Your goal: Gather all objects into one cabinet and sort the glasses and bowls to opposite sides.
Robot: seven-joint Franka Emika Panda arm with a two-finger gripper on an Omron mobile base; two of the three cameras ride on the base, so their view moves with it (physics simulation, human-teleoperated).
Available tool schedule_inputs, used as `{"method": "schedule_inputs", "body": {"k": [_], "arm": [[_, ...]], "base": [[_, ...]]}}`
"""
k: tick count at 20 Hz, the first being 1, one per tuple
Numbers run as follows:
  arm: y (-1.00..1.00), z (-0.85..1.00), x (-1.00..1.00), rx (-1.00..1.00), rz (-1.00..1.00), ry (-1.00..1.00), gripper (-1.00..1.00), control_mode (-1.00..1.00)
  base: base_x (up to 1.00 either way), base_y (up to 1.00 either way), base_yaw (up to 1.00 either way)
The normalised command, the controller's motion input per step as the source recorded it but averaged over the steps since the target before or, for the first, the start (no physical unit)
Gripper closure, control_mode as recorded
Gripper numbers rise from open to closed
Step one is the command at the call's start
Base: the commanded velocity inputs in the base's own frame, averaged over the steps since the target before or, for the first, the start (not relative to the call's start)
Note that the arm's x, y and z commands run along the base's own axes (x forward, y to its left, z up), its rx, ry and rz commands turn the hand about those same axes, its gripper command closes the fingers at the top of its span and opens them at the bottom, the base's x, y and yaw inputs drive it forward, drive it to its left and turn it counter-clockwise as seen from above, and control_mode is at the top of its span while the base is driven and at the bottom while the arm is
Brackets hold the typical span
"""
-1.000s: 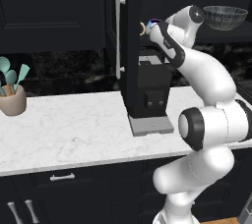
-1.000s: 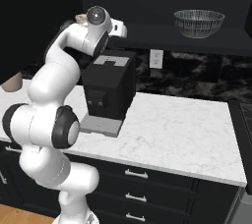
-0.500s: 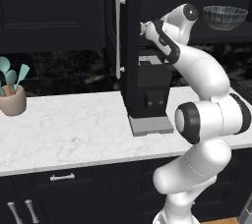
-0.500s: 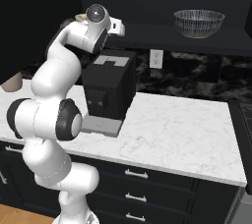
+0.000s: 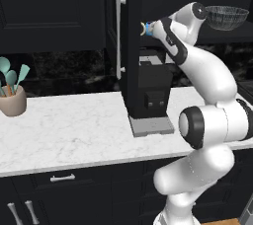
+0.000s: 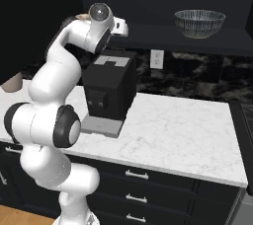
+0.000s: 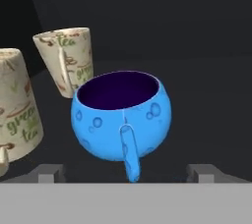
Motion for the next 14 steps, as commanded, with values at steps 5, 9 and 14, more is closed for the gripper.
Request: {"method": "schedule_inputs", "body": {"k": [5, 9, 14], "arm": [[-0.36, 0.13, -0.38, 0.0, 0.0, -0.05, -1.0, -1.0], [-0.46, 0.23, -0.1, 0.0, -0.04, -0.04, -1.0, -1.0], [-0.34, 0.15, -0.07, 0.03, -0.1, -0.02, -1.0, -1.0]], "base": [[0.0, 0.0, 0.0], [0.0, 0.0, 0.0], [0.0, 0.0, 0.0]]}}
